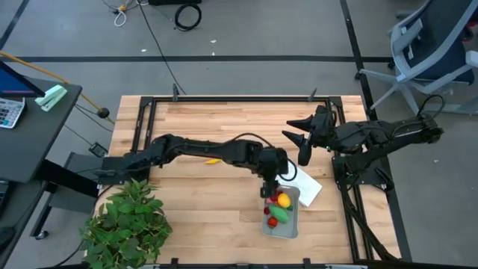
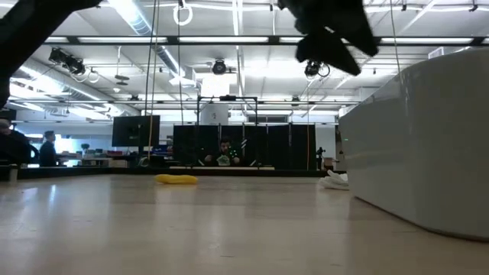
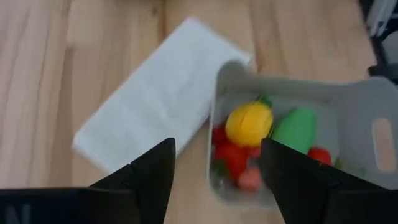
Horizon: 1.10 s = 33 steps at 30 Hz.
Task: Pick and placing Produce into tupperware
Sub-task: Put the yellow corn into the gray bin
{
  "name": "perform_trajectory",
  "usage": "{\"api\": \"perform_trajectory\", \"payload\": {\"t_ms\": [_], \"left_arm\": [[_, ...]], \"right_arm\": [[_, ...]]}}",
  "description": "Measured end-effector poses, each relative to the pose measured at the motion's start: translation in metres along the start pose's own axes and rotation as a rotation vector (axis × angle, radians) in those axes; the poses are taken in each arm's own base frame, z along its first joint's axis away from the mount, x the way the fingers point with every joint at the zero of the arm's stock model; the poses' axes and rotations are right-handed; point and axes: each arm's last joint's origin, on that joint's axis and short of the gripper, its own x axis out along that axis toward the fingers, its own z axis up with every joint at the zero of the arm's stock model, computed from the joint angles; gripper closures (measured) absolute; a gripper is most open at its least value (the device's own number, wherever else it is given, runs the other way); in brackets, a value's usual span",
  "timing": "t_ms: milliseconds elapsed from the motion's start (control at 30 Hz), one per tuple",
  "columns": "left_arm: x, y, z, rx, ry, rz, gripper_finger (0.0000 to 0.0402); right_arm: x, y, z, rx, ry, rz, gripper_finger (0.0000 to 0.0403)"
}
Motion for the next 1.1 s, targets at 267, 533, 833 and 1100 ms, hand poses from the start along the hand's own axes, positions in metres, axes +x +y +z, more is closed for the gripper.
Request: {"api": "perform_trajectory", "payload": {"t_ms": [267, 533, 833, 1100], "left_arm": [[-0.017, 0.016, -0.035, -0.117, 0.430, 0.070, 0.0175], [-0.024, 0.048, -0.052, -0.320, 0.579, 0.302, 0.0190], [-0.026, 0.057, -0.052, -0.309, 0.575, 0.366, 0.0194], [-0.059, 0.070, -0.045, -0.310, 0.544, 0.376, 0.0199]], "right_arm": [[0.001, 0.000, 0.000, 0.001, 0.000, -0.003, 0.0222], [0.001, 0.001, -0.001, 0.000, 0.002, -0.004, 0.0221], [0.001, 0.001, -0.001, 0.000, 0.002, -0.004, 0.0220], [0.001, 0.001, -0.001, 0.000, 0.002, -0.004, 0.0220]]}}
